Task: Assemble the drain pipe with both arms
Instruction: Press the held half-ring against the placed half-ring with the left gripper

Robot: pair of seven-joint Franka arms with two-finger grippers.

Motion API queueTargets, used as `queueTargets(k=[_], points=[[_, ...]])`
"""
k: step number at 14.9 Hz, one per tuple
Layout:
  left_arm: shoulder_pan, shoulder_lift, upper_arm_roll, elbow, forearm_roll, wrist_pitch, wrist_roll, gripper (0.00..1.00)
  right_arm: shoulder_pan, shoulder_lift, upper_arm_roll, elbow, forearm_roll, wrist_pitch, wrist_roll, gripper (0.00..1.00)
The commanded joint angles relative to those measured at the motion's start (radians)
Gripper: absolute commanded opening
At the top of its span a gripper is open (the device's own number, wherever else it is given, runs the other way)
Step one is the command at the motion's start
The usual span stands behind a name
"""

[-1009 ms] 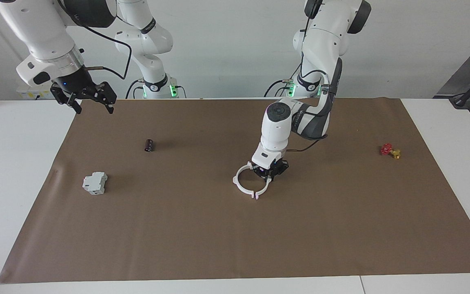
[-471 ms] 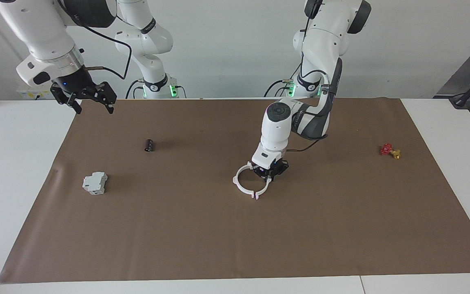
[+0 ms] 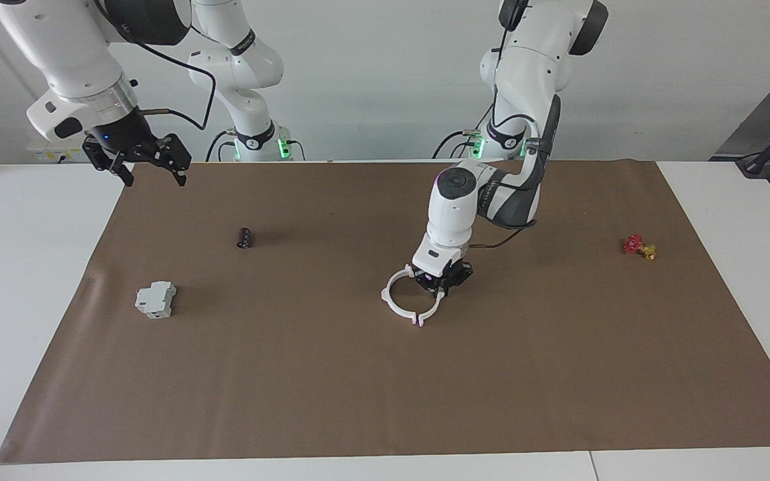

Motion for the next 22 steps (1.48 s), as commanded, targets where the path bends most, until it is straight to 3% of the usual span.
queueTargets(k=[1,22], points=[[-0.016,-0.016,0.014,-0.022,0.024,0.016,-0.029,0.0,-0.006,-0.025,0.004,-0.022,0.0,-0.007,-0.019,1.0],[-0.019,-0.023,0.014,-0.042,0.046,0.029,-0.029,0.0,-0.005,-0.025,0.004,-0.022,0.0,-0.007,-0.019,1.0]])
